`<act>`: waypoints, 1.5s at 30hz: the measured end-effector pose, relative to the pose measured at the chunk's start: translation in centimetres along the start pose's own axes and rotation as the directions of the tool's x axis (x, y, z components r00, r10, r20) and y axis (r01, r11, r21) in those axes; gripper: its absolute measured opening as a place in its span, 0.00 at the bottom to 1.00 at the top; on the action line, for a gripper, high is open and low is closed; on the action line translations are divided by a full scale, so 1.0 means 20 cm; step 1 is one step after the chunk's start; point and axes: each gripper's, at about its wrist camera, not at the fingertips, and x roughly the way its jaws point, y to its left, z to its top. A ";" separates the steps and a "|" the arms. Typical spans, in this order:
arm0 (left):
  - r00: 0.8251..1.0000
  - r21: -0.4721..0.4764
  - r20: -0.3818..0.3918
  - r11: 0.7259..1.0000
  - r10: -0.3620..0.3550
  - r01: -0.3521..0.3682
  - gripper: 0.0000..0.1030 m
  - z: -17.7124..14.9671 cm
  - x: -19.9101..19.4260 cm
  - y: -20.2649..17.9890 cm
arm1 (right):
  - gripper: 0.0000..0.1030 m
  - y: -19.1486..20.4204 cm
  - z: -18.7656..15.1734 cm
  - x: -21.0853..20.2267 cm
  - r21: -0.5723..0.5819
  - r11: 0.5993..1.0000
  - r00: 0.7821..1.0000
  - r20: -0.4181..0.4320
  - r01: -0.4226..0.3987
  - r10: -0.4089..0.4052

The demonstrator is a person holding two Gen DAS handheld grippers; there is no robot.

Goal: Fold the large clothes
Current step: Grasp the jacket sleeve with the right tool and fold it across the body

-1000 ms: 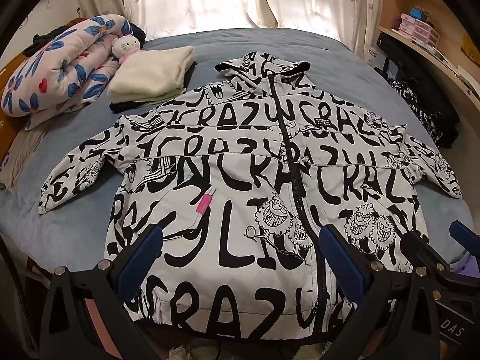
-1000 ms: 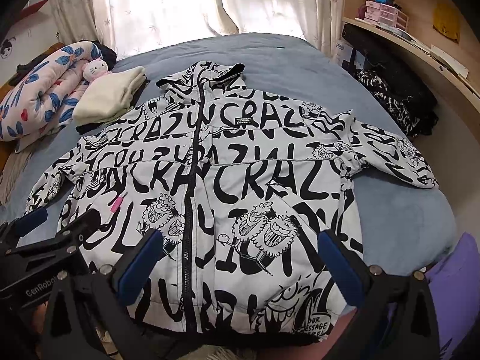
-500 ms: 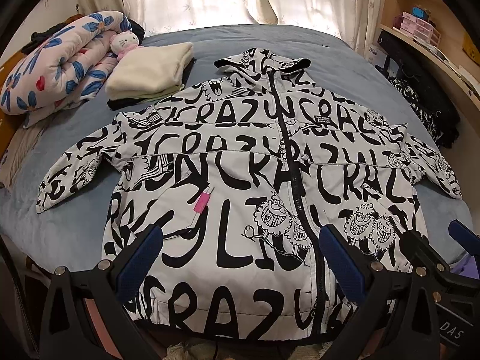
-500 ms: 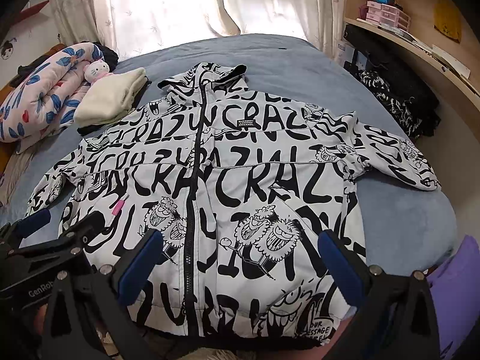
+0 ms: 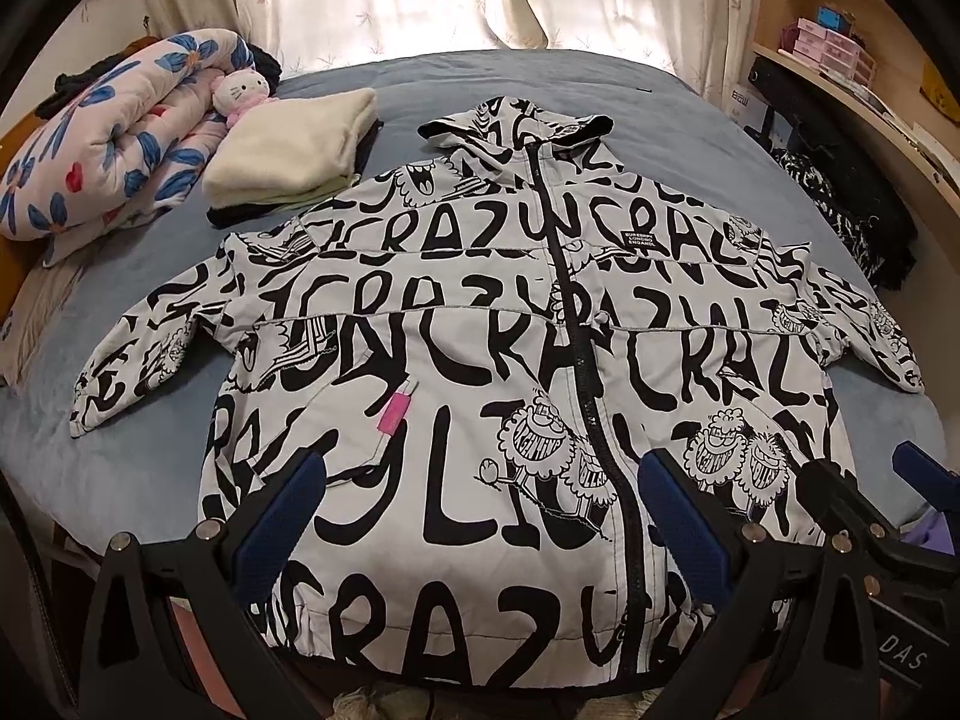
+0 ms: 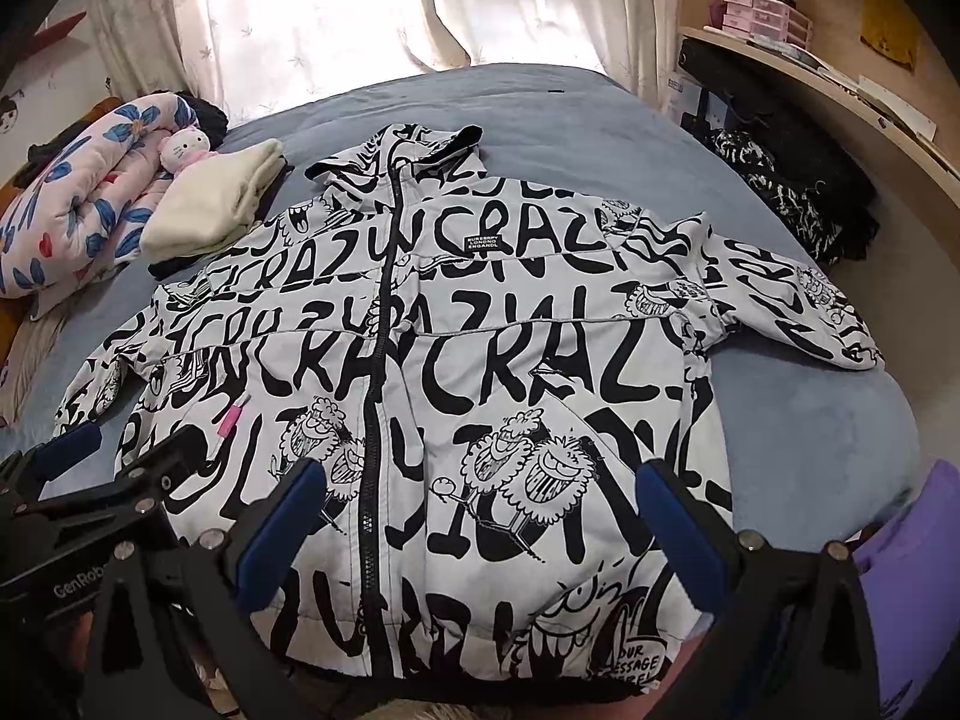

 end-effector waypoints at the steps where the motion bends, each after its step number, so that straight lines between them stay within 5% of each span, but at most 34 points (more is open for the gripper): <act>1: 1.000 0.000 0.000 1.000 0.000 0.000 1.00 0.00 0.00 0.00 | 1.00 0.00 0.00 0.01 0.002 1.000 1.000 -0.003 -0.001 0.001; 20: 0.999 0.028 0.051 1.000 0.000 -0.001 0.99 0.04 0.00 -0.07 | 1.00 -0.08 0.03 0.06 0.025 1.000 1.000 -0.003 0.004 -0.004; 31: 0.984 0.065 0.078 0.986 -0.158 0.153 0.99 0.34 -0.07 -0.21 | 1.00 -0.18 0.21 -0.06 -0.055 0.982 0.973 0.159 0.179 -0.168; 34: 0.970 0.111 0.153 0.978 -0.191 0.175 0.99 0.48 -0.15 -0.33 | 1.00 -0.28 0.34 -0.15 -0.051 0.971 0.949 0.232 0.233 -0.215; 38: 0.924 0.164 0.300 0.967 -0.236 0.194 0.99 0.64 -0.25 -0.50 | 1.00 -0.52 0.53 -0.24 0.028 0.942 0.901 0.281 0.335 -0.329; 42: 0.868 0.238 0.381 0.941 -0.319 0.242 0.99 0.77 -0.25 -0.71 | 1.00 -0.81 0.67 -0.22 0.102 0.937 0.905 0.243 0.334 -0.349; 45: 0.871 0.242 0.358 0.934 -0.336 0.262 0.99 0.83 -0.16 -0.87 | 1.00 -1.05 0.73 -0.15 0.176 0.922 0.906 0.194 0.344 -0.375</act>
